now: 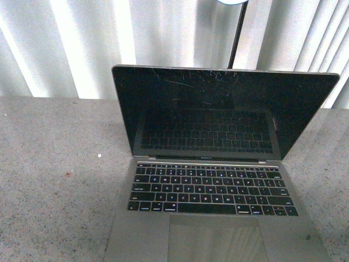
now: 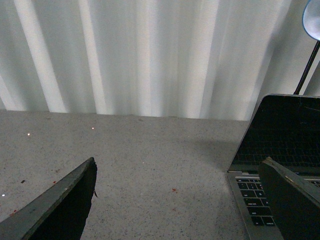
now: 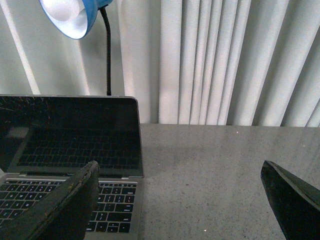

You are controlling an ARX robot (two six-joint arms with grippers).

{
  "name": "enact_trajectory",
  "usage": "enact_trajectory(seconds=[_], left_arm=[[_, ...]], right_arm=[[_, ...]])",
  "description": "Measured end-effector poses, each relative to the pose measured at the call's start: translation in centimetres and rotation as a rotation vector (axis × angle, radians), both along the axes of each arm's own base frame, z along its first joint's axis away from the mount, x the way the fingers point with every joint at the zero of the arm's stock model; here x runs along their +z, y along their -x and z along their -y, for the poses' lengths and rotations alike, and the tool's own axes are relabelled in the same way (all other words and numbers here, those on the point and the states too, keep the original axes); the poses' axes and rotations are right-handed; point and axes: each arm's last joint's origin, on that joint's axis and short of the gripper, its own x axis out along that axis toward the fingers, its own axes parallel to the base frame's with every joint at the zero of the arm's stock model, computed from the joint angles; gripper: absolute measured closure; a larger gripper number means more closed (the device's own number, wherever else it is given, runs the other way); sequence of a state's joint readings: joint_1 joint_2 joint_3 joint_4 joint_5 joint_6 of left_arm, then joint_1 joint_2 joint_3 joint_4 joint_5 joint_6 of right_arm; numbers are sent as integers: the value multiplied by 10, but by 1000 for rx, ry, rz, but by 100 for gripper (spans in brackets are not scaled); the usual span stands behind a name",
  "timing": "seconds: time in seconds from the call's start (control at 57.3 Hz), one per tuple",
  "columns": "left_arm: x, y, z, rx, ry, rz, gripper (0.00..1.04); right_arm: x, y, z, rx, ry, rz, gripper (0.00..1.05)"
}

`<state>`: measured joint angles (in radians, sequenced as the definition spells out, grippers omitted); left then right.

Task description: Close laptop

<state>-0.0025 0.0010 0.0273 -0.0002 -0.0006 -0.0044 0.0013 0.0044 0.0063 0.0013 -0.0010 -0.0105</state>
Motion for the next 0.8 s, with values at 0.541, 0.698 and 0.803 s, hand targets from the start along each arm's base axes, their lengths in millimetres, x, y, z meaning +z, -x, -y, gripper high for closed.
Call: enact_trajectory(seconds=[0.541, 0.698, 0.803], left_arm=[[0, 0, 0, 0, 0, 0, 7], [0, 0, 0, 0, 0, 0, 7], [-1, -6, 0, 83, 159, -130, 7]], right_arm=[[0, 0, 0, 0, 0, 0, 7], [0, 0, 0, 0, 0, 0, 7], [1, -1, 0, 96, -88, -175, 7]])
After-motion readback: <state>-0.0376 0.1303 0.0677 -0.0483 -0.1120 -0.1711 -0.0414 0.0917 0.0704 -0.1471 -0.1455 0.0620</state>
